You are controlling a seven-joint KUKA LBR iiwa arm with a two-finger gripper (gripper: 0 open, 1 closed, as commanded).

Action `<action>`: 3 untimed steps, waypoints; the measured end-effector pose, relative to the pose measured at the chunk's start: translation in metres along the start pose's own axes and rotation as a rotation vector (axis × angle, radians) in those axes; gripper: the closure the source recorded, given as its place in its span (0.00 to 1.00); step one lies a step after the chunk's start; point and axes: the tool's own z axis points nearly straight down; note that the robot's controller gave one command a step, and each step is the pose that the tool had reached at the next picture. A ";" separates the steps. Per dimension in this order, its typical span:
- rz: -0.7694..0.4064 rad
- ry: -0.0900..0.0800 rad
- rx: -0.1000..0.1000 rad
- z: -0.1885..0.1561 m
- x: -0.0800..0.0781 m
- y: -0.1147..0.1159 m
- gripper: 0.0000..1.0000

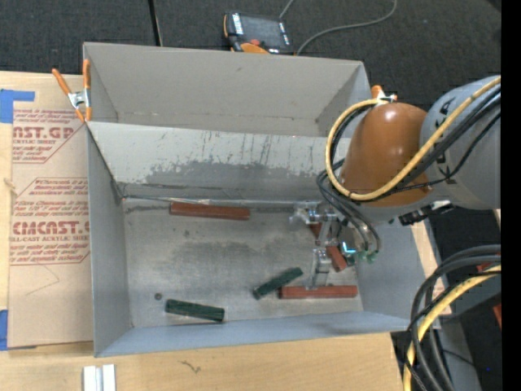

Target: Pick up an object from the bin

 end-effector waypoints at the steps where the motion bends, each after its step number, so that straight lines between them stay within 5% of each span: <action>1: 0.039 0.004 -0.001 0.087 0.026 -0.016 0.00; 2: 0.038 0.000 0.000 0.083 0.024 -0.016 1.00; 3: 0.078 -0.012 0.000 -0.102 -0.006 -0.033 1.00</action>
Offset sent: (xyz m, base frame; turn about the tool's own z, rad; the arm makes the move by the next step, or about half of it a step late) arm -0.0238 -0.0165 -0.0830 0.0381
